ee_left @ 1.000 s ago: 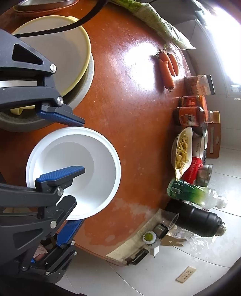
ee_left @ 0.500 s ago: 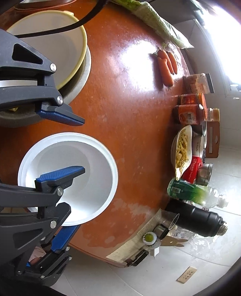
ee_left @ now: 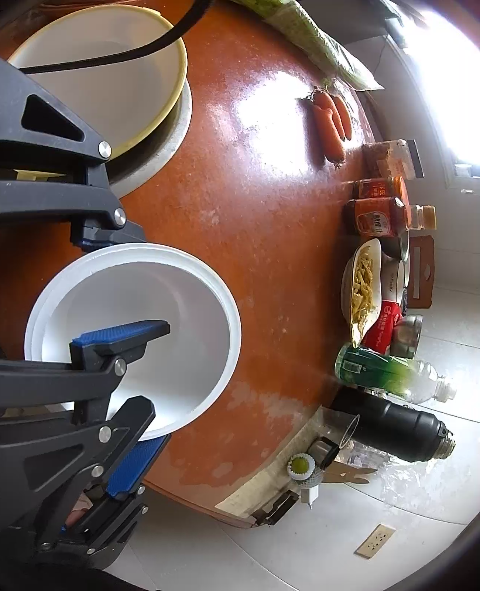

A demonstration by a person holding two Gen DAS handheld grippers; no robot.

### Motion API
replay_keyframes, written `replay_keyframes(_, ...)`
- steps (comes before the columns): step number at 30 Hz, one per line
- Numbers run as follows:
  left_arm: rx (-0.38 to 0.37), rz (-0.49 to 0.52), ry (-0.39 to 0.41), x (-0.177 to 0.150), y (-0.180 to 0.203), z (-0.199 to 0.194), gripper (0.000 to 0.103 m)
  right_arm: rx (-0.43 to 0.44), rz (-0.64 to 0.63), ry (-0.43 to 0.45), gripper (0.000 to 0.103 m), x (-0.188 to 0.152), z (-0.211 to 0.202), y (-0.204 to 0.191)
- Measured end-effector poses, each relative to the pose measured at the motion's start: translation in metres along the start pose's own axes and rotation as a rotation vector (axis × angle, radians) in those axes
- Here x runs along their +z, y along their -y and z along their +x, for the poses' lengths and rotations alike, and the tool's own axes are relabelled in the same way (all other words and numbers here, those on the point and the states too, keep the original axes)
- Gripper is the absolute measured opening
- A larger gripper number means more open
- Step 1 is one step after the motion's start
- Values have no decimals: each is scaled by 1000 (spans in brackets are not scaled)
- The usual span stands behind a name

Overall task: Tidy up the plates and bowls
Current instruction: 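Lift the white paper bowl with both grippers and carry it over the yellow bowl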

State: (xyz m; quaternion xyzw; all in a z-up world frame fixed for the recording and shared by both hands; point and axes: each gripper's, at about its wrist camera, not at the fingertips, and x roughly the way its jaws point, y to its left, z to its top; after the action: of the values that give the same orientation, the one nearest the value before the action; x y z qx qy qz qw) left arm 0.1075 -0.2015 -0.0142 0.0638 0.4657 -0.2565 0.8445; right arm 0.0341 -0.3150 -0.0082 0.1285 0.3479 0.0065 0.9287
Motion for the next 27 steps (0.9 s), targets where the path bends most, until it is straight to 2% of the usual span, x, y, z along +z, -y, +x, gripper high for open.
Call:
replay_keyframes(13, -12, -5, 44, 1, -5, -23, 32, 19, -6, 24, 23, 7, -9, -9)
replay_keyframes(27, -22, -32, 113, -4, -22, -56, 32, 42, -54, 71, 23, 16, -26, -37)
